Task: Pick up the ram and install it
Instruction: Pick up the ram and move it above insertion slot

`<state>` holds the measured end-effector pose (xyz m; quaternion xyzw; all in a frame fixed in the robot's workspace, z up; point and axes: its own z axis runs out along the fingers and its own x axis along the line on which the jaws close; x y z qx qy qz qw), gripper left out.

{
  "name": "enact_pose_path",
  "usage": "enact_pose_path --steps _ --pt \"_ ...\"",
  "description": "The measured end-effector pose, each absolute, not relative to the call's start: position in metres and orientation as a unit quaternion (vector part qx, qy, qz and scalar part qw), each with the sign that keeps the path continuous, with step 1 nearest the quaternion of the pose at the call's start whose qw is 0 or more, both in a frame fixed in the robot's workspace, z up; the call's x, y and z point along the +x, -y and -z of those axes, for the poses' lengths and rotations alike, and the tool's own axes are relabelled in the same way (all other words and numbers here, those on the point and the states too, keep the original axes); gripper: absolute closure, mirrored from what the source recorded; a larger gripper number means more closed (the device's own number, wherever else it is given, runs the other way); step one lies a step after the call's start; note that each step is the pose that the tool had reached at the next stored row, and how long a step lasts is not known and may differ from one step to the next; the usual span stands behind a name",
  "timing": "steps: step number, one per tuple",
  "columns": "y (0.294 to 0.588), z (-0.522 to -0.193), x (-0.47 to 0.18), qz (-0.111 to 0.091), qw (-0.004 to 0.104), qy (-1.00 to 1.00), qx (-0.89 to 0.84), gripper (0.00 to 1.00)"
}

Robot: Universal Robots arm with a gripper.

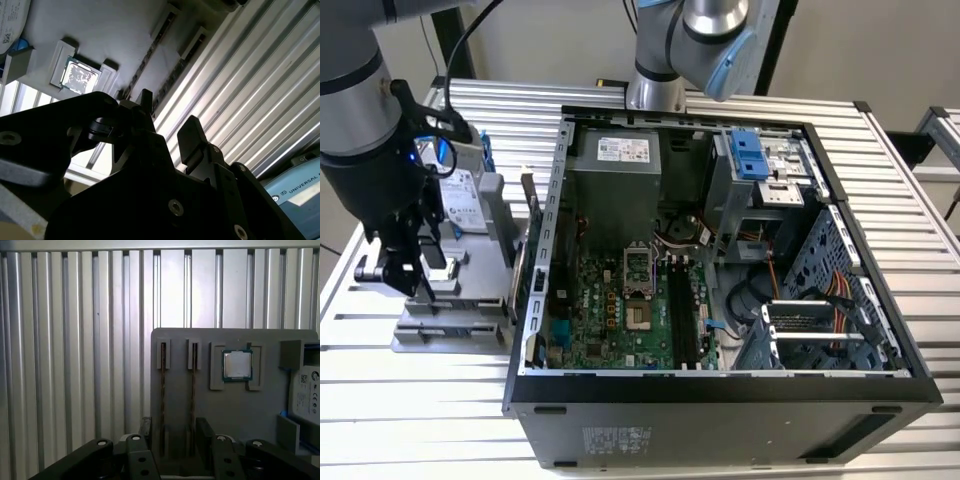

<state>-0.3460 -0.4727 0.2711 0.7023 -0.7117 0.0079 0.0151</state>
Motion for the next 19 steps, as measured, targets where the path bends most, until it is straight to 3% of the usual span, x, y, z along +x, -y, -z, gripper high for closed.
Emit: enact_pose_path --steps 19 --pt "0.473 -0.258 -0.346 -0.008 0.015 0.712 0.702 0.00"
